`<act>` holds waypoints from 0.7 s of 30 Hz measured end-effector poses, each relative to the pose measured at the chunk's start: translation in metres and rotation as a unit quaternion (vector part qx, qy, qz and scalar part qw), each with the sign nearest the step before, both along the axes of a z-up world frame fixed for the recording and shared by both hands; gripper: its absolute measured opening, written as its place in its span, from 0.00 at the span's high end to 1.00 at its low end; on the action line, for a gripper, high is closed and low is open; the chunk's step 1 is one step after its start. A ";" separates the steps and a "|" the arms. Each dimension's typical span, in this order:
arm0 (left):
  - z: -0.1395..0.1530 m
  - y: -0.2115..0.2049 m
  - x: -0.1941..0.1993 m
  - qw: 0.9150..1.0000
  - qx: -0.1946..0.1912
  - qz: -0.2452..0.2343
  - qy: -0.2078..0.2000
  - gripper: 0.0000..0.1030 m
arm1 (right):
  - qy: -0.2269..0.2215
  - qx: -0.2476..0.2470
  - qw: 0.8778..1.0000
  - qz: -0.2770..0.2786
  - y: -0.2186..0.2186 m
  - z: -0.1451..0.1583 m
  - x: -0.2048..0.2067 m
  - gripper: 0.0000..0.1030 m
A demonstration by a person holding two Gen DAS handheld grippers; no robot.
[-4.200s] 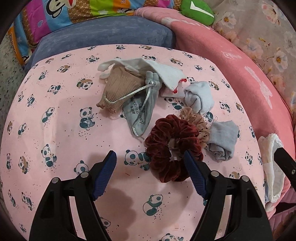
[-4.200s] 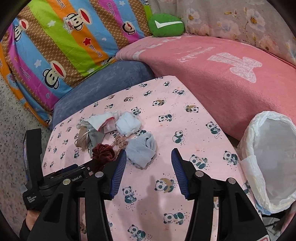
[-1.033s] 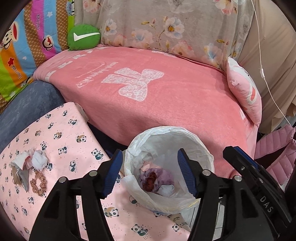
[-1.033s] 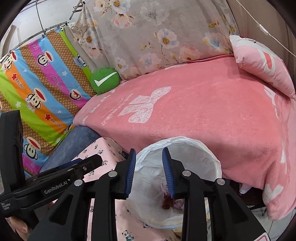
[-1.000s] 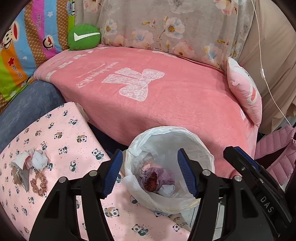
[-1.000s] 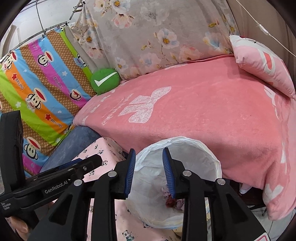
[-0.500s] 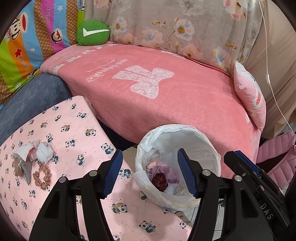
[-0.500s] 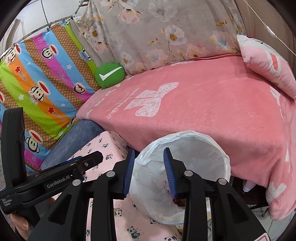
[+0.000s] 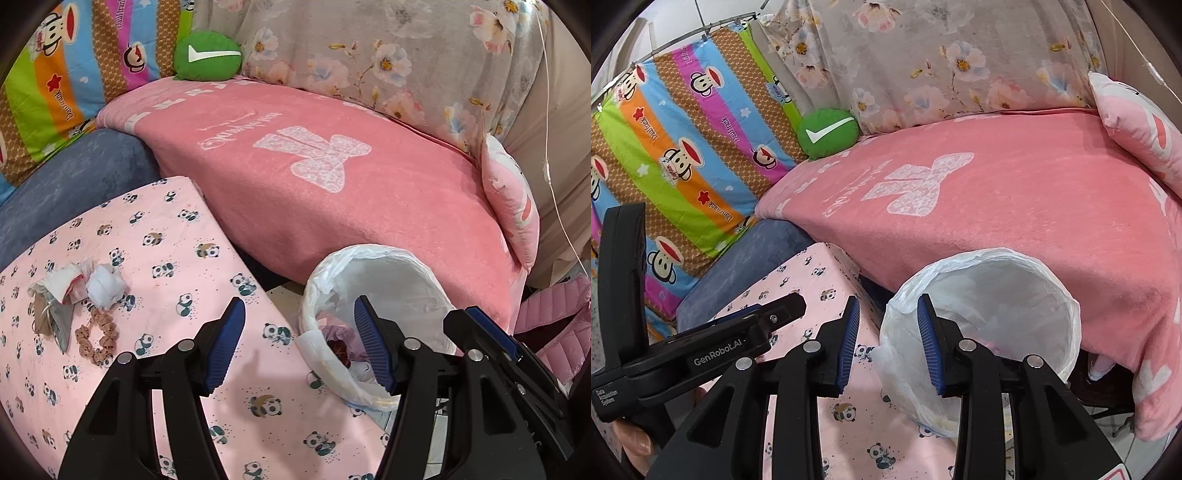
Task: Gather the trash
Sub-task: 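Move both open tools back to the cloth pile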
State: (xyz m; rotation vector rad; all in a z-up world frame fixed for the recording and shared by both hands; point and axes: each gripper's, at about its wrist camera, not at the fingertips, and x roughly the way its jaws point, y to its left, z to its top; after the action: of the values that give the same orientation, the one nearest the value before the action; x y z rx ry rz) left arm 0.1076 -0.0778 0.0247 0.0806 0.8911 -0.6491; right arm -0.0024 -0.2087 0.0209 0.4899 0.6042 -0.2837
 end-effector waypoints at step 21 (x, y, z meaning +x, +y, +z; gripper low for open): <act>-0.043 0.129 0.051 0.992 -0.007 0.119 0.051 0.43 | 0.046 -0.016 0.994 0.102 0.111 -0.020 0.071 0.62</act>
State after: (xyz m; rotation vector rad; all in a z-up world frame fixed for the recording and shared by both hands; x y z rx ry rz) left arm 0.1589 0.0508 -0.0184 -0.0708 0.9775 -0.4393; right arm 0.0682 -0.0972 0.0013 0.3822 0.7321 -0.1225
